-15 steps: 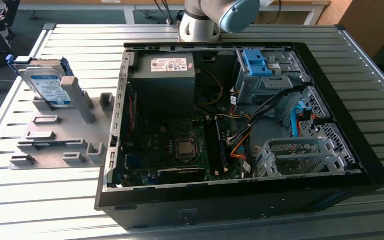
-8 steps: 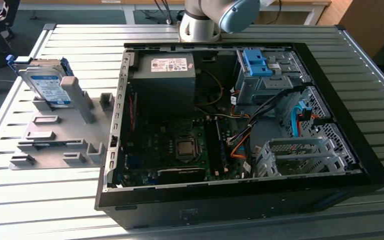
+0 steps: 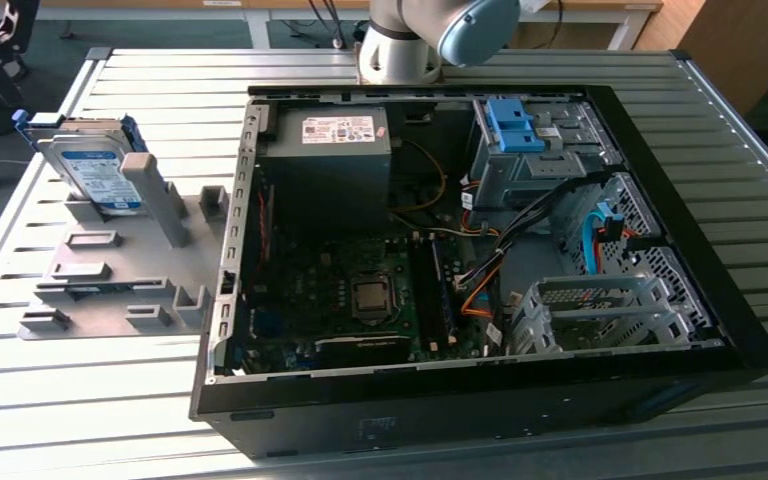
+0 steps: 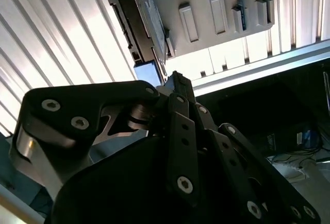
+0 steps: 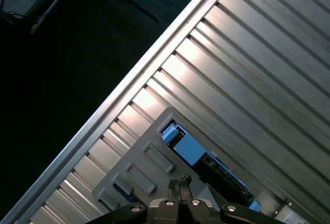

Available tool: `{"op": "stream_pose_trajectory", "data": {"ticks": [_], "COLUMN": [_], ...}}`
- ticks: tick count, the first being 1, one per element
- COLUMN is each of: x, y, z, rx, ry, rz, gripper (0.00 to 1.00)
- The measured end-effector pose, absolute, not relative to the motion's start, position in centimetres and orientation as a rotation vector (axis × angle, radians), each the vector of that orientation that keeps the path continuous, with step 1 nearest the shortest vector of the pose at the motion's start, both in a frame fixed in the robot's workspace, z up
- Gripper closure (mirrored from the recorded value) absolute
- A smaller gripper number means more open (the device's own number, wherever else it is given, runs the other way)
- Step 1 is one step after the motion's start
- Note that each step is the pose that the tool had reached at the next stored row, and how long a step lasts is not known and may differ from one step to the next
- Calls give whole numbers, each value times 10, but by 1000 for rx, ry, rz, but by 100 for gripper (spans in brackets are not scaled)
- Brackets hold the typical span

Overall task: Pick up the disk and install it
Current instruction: 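Pick up the disk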

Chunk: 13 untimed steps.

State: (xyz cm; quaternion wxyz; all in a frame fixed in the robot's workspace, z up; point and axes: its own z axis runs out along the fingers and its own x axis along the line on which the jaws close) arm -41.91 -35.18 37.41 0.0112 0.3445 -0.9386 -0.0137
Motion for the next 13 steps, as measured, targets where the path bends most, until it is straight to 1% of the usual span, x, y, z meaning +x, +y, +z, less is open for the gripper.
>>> {"op": "stream_pose_trajectory", "data": {"ticks": [13], "x": [-419], "y": [-352], "z": [374], "rx": [1115], "ry": [-2924], "rz": [-41], "gripper": [89]}}
